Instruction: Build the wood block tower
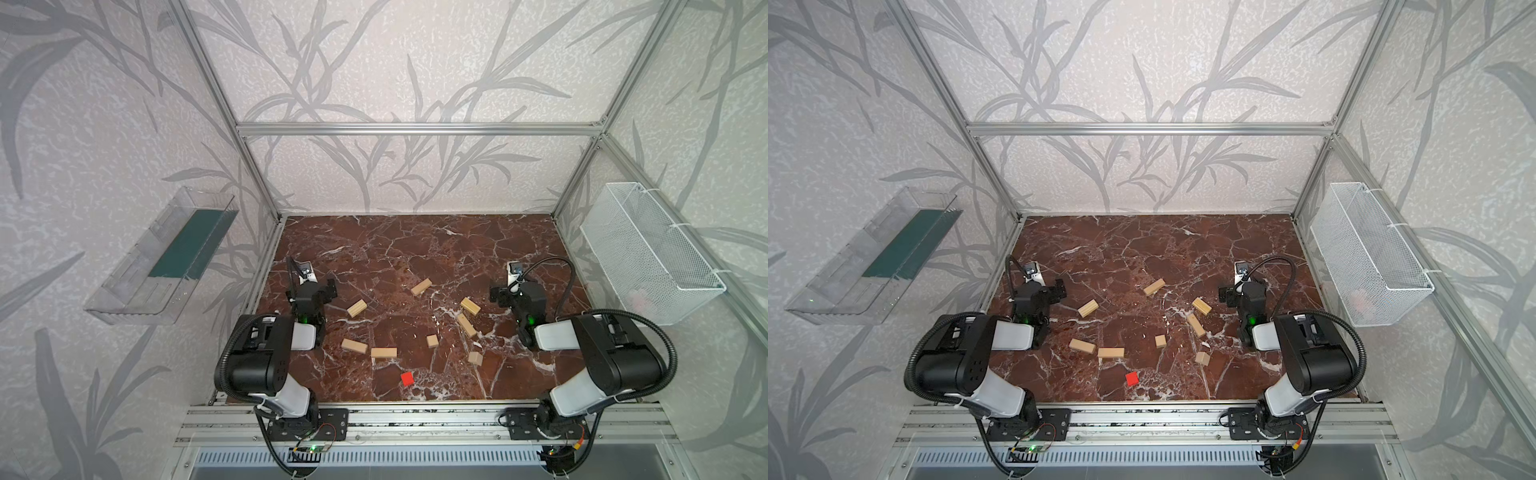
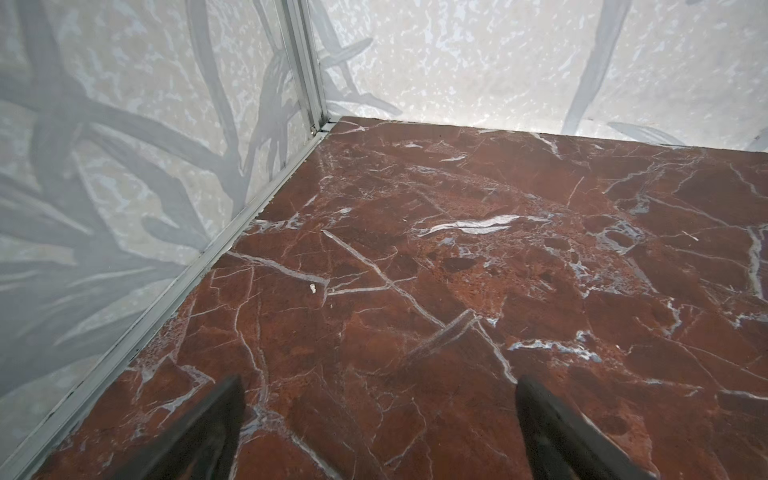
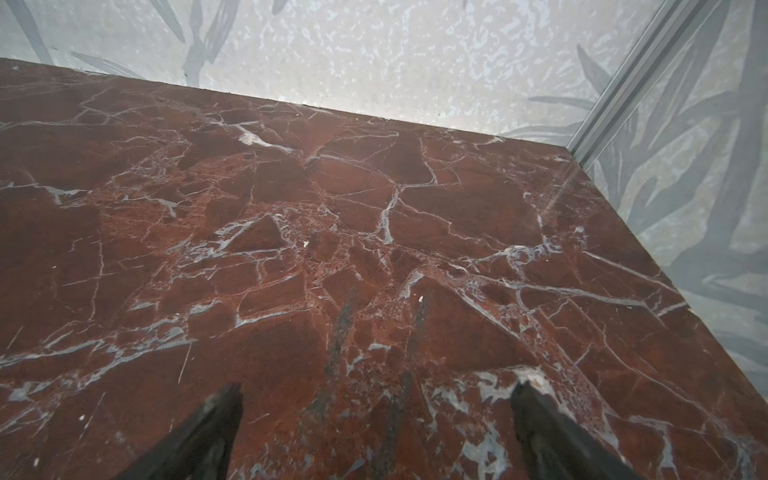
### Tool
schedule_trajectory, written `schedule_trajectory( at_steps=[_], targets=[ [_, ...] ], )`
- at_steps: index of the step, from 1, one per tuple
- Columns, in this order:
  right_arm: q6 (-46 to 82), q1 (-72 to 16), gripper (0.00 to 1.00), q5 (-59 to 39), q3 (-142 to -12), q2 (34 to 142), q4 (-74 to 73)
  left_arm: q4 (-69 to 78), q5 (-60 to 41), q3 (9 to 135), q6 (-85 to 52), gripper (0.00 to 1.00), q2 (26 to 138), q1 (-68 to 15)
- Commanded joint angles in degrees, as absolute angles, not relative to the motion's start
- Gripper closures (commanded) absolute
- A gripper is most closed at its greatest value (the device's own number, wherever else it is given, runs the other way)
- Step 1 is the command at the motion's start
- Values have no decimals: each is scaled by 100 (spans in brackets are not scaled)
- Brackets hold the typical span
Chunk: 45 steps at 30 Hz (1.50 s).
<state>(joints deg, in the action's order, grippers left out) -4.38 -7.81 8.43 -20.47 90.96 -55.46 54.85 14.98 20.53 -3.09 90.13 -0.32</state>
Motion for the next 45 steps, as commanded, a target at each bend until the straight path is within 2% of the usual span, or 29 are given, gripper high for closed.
schedule_trajectory(
  at_steps=[1, 37, 45],
  targets=[
    [-449, -786, 1, 800, -2101, 9118, -5739, 5563, 1551, 2119, -253, 1, 9025, -52],
    [-468, -783, 1, 809, -2092, 9113, -5756, 5573, 1552, 2112, -246, 1, 9019, -51],
    [-345, -791, 1, 1146, -2002, 9000, -5855, 5728, 1431, 2003, -220, 1, 8955, -52]
  ],
)
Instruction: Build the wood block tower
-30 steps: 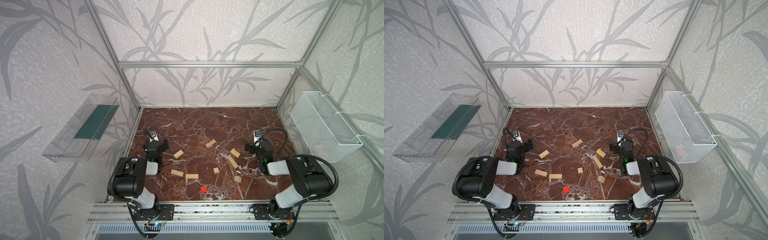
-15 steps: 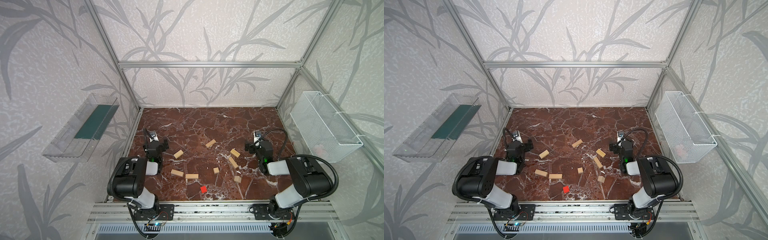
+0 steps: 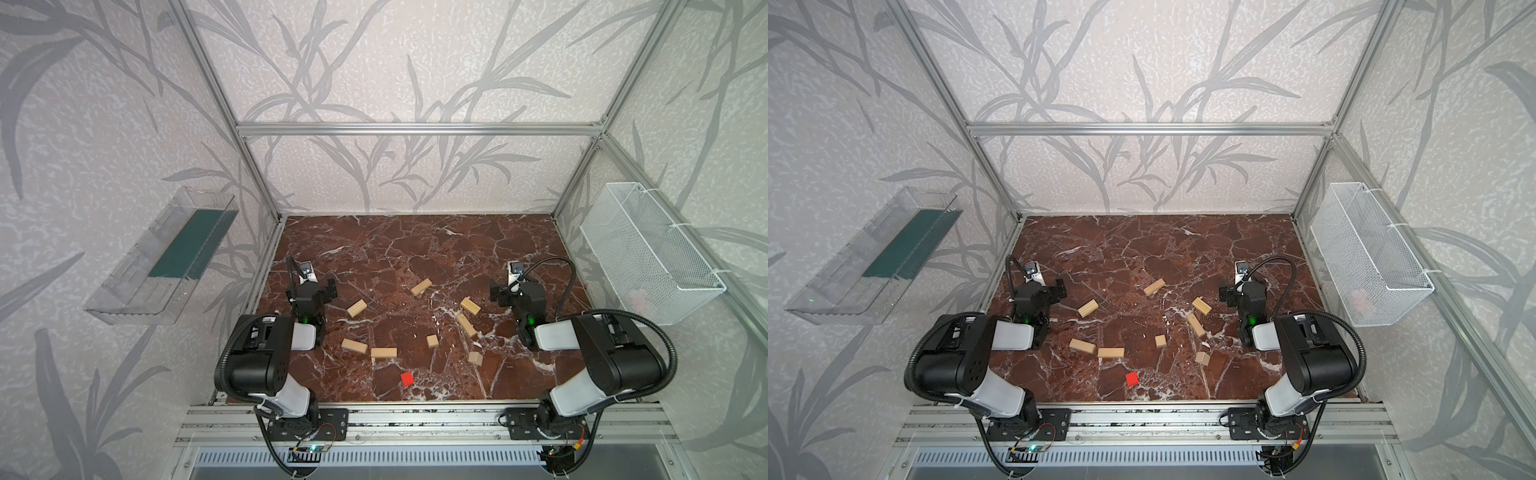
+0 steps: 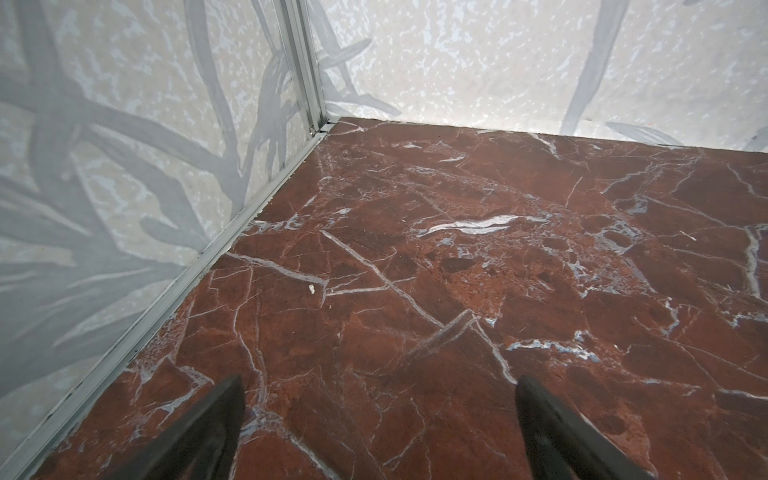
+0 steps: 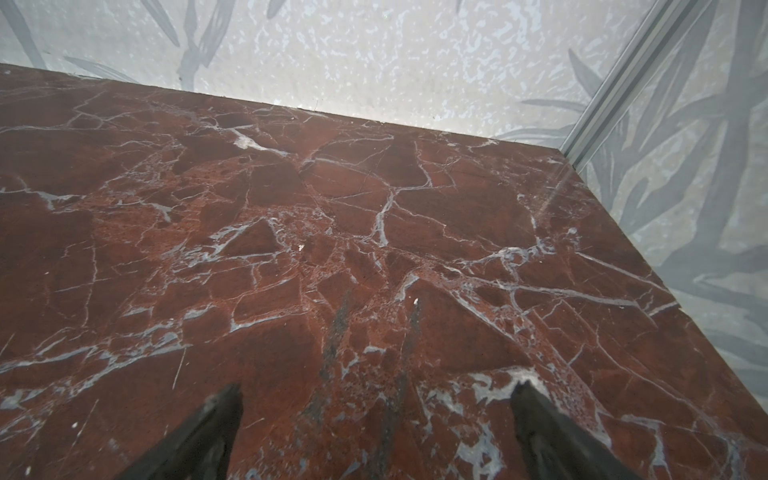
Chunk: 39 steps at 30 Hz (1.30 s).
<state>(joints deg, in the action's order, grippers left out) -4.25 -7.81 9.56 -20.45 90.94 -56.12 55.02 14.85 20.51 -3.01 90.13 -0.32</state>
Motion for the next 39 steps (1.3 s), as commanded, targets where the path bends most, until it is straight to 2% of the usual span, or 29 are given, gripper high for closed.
schedule_trajectory(
  at_steps=[1, 9, 12, 18, 23, 25, 28, 32, 39],
  targets=[
    [-355, -791, 1, 1115, -2024, 8913, -5764, 5730, 1416, 1972, -220, 1, 8877, -46],
    [-391, -791, 1, 998, -2360, 8021, -4385, 4741, 1152, 2068, -106, 1, 7944, -57],
    [-117, -789, 1, 1176, -2672, 7584, -3348, 4102, 1151, 2231, -167, 1, 7488, -62],
    [1202, -782, 1, 1340, -3424, 7169, -1431, 3739, 1087, 2409, -1149, 1, 6837, -49],
    [1646, -744, 1, 1257, -3380, 6831, -1048, 3317, 1194, 2478, -2247, 1, 6400, -27],
    [2011, -667, 1, 903, -3275, 6704, -1095, 2987, 1442, 2420, -2811, 1, 6083, -26],
    [2230, -633, 1, 436, -3473, 6711, -613, 3666, 1405, 1953, -3165, 1, 5839, 20],
    [2193, -637, 1, -2, -3605, 6768, -267, 1708, 1110, 2774, -3386, 1, 5734, 53],
    [2428, -678, 1, -696, -3783, 6820, 322, 1014, 123, 3141, -3395, 1, 5933, -54]
  ],
)
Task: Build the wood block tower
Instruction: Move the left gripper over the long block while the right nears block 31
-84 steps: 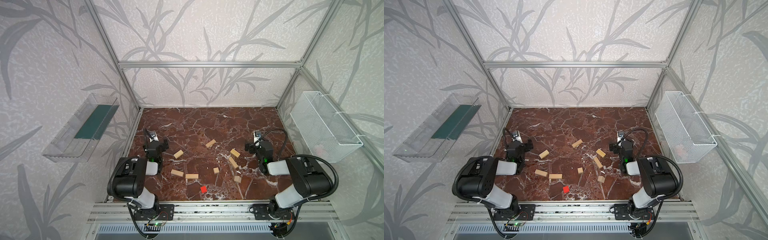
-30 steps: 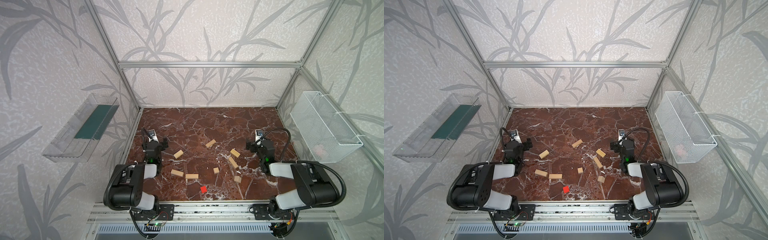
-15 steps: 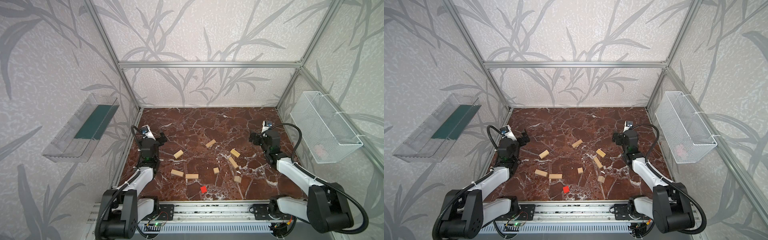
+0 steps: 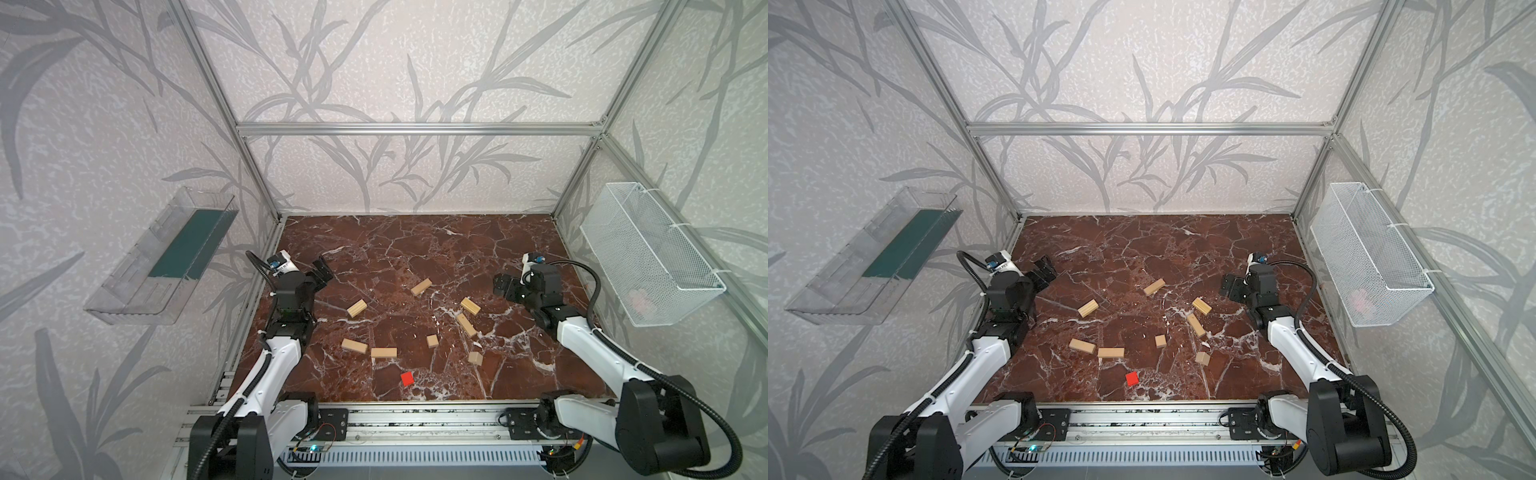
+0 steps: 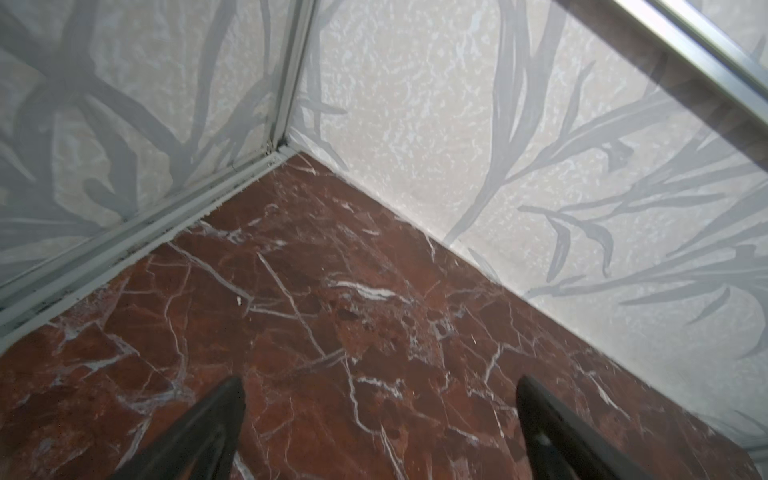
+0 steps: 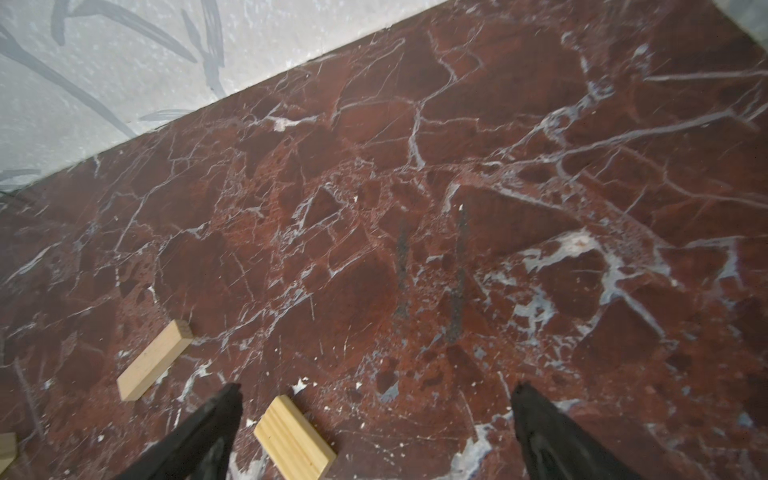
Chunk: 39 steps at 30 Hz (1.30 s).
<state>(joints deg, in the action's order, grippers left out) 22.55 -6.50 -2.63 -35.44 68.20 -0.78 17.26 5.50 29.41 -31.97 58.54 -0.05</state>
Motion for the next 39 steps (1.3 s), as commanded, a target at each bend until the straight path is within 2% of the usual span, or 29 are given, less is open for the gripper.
schedule_trajectory(
  at_steps=[1, 7, 11, 15, 24, 31, 39],
  targets=[
    [2448, -700, 1, -791, -3759, 6833, 325, 904, 31, 3192, -3410, 1, 5994, -90],
    [2464, -1020, 1, -1509, -3650, 6887, 267, 338, -425, 3568, -3337, 1, 6433, -674],
    [2366, -1595, 1, -1409, -3679, 6908, 549, -77, -516, 3979, -3075, 1, 6838, -1362],
    [2165, -2204, 1, -905, -3847, 6922, 1100, -443, -725, 4412, -2793, 1, 7301, -1860],
    [2317, -2949, 1, -791, -3742, 6718, 1461, -1343, -895, 5513, -1995, 1, 8463, -2726],
    [2720, -3013, 1, -854, -3562, 6675, 1367, -2249, -1018, 6490, -1422, 1, 9512, -2957],
    [2638, -2990, 1, -704, -3753, 6804, 1529, -2899, -913, 7511, -899, 13, 10433, -3201]
  ],
)
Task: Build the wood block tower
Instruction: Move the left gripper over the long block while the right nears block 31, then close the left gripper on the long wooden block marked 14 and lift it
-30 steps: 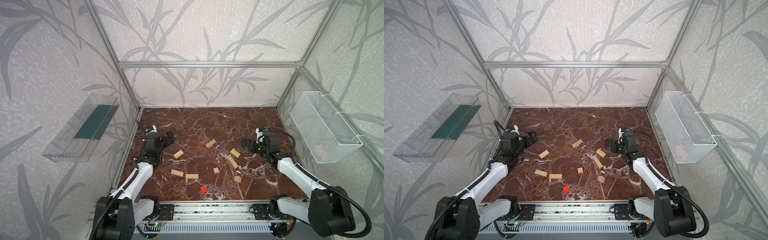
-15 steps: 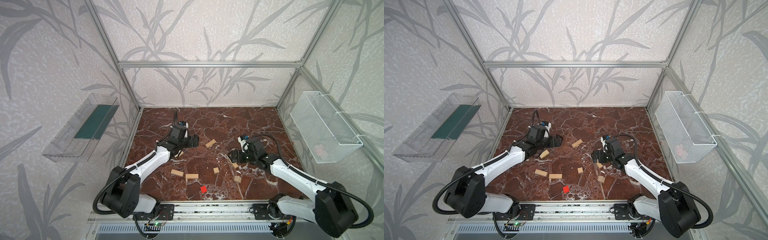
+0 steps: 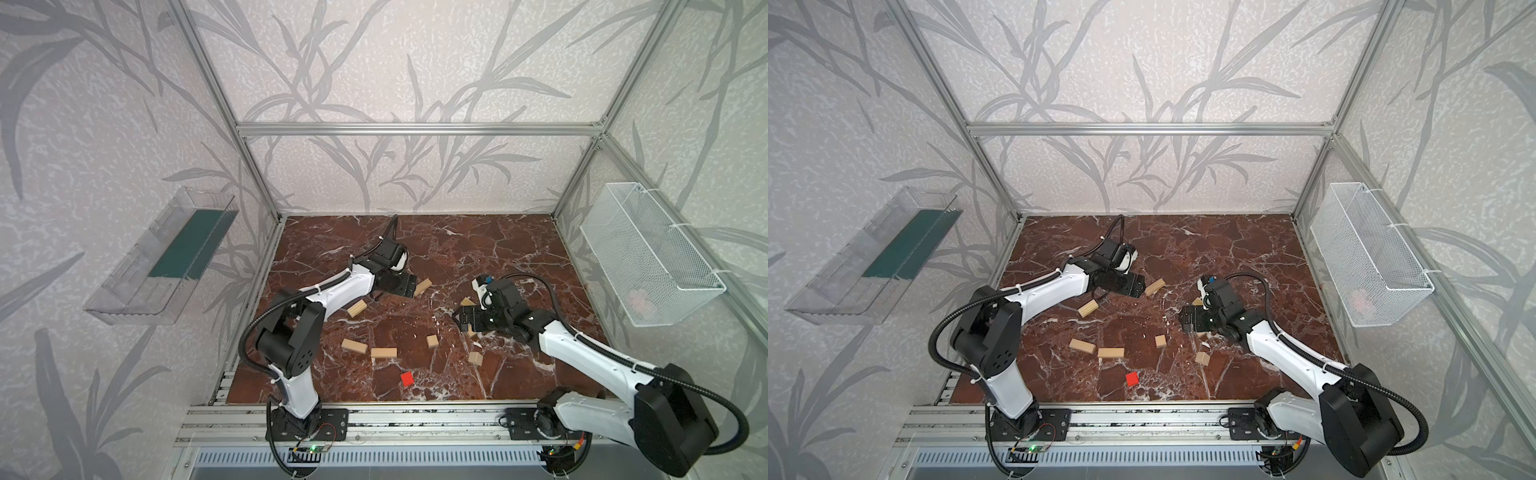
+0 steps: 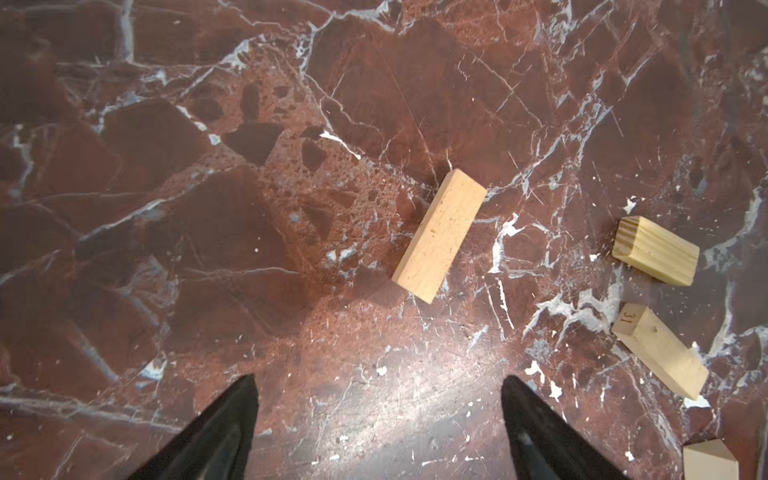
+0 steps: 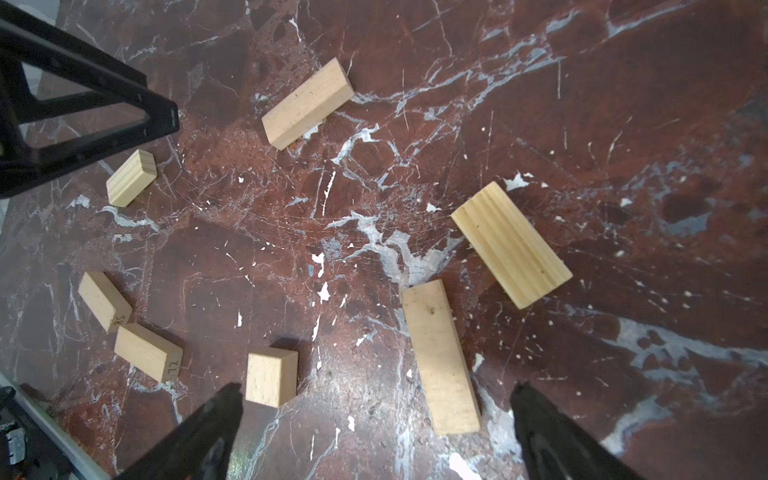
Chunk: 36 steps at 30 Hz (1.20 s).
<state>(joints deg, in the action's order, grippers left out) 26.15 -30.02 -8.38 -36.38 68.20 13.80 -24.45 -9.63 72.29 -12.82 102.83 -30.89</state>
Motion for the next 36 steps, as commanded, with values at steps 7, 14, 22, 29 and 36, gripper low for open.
schedule_trajectory(
  at_steps=[7, 14, 22, 29, 36],
  targets=[
    [2705, -2937, 1, -648, -3839, 6754, 1511, -3064, -595, 8171, -465, 18, 11103, -3497],
    [2725, -2794, 1, -684, -3869, 6717, 1492, -3286, -437, 8834, -299, 23, 11754, -3656],
    [2751, -2707, 1, -673, -3880, 6715, 1476, -3662, -272, 9422, -190, 31, 12323, -3759],
    [2747, -2663, 1, -632, -3858, 6688, 1475, -3673, -163, 9667, -227, 38, 12552, -3780],
    [2773, -2613, 1, -624, -3823, 6697, 1463, -3857, -224, 10116, -346, 46, 12890, -3779]
  ],
)
